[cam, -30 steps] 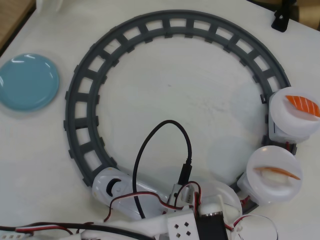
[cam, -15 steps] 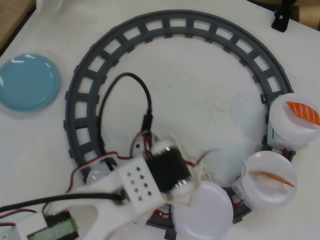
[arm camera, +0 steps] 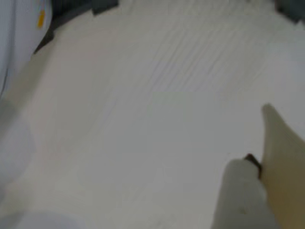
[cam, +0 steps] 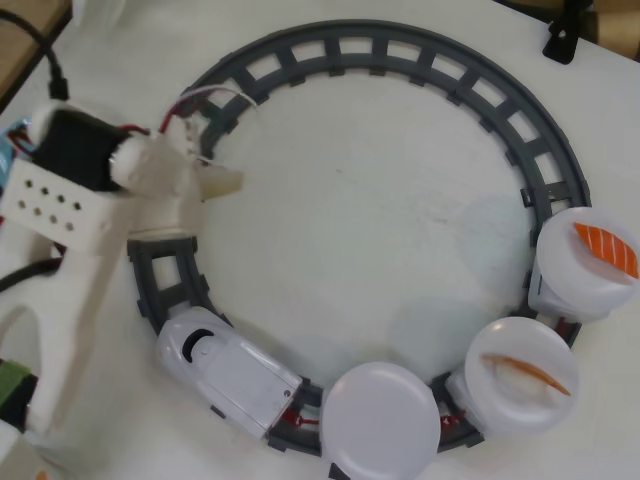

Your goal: Pick up the sushi from the Shinkansen and put it on the blue dish

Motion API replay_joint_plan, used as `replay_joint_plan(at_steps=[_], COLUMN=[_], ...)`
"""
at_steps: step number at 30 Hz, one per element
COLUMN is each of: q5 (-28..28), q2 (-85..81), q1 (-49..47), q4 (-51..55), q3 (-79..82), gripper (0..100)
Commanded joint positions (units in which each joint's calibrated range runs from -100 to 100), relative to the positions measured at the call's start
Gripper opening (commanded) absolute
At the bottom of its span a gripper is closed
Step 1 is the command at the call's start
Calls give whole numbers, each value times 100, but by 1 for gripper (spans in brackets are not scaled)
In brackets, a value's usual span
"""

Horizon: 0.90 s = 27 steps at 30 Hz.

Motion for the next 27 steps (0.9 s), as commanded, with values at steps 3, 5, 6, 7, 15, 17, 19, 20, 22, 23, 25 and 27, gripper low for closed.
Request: replay_joint_plan(at_steps=[3,5,6,7,15,17,19,20,22,23,25,27], q5=[-169,-253,-305,-363,-666,-666,-666,-661,-640,-630,-619,-619], q2=[-302,-302,-302,-302,-294,-294,-285,-277,-128,-28,213,486], q1=[-814,-1078,-1227,-1386,-2424,-2504,-2504,-2504,-2486,-2486,-2495,-2504], q4=[-563,-826,-970,-1132,-2431,-2737,-3034,-3178,-3365,-3425,-3484,-3467], q3=[393,672,834,979,2151,2439,2710,2836,2944,2953,2809,2530], gripper=[5,5,5,5,5,5,5,5,5,5,5,5])
